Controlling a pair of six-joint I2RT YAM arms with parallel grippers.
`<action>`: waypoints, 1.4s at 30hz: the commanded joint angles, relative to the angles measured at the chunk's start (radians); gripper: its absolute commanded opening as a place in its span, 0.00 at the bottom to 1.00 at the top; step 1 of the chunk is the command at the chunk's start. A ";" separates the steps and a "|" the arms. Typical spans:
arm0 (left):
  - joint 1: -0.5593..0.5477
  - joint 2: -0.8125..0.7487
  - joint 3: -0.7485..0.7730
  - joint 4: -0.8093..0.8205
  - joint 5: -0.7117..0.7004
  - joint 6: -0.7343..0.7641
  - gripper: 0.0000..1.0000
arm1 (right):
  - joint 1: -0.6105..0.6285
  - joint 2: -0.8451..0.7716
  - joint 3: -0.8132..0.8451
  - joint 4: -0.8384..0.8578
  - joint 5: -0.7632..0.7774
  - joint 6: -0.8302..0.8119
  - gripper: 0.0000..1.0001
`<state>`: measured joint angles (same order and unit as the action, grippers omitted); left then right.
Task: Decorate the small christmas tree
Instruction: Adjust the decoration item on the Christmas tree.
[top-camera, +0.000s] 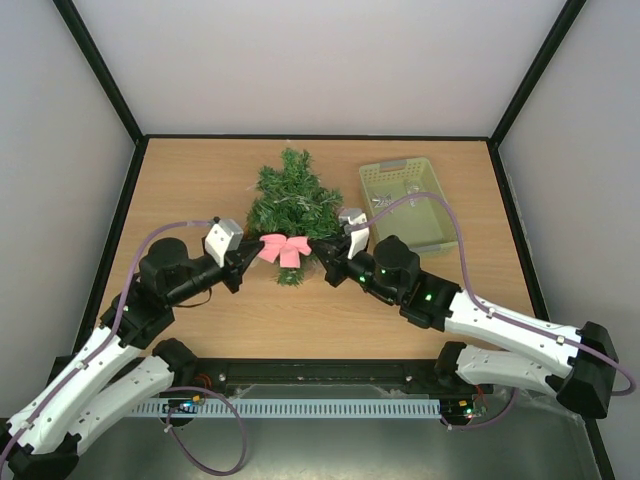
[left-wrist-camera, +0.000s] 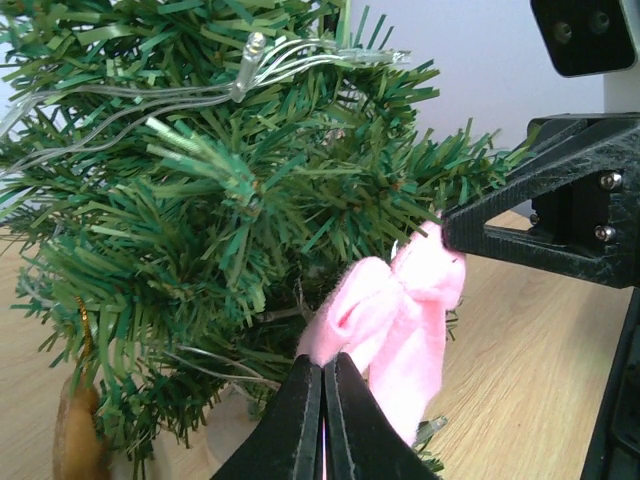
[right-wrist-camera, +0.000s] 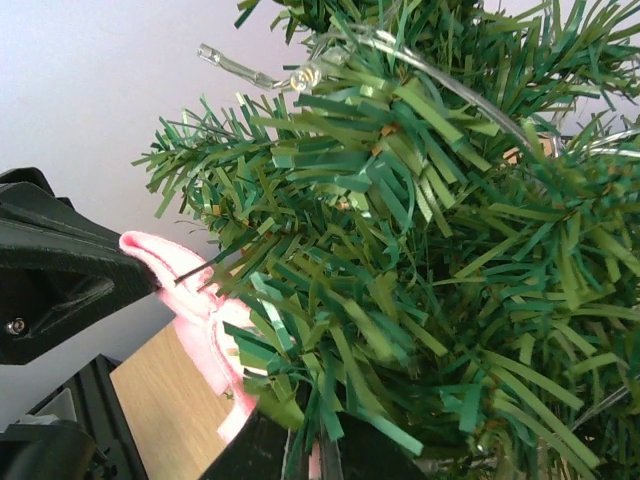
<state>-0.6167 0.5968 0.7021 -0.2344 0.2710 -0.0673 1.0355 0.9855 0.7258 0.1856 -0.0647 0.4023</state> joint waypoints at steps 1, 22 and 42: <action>0.004 -0.005 0.038 -0.037 -0.052 0.011 0.02 | 0.004 -0.001 0.023 0.063 0.017 -0.003 0.02; 0.004 -0.001 -0.017 0.021 -0.090 0.000 0.02 | 0.004 -0.077 0.022 -0.147 0.031 0.225 0.29; 0.005 0.033 -0.004 0.024 -0.084 -0.087 0.02 | 0.245 0.129 0.152 -0.052 0.216 0.141 0.19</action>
<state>-0.6167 0.6327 0.6861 -0.2150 0.1925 -0.1280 1.2587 1.0668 0.8146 0.0742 0.0731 0.5861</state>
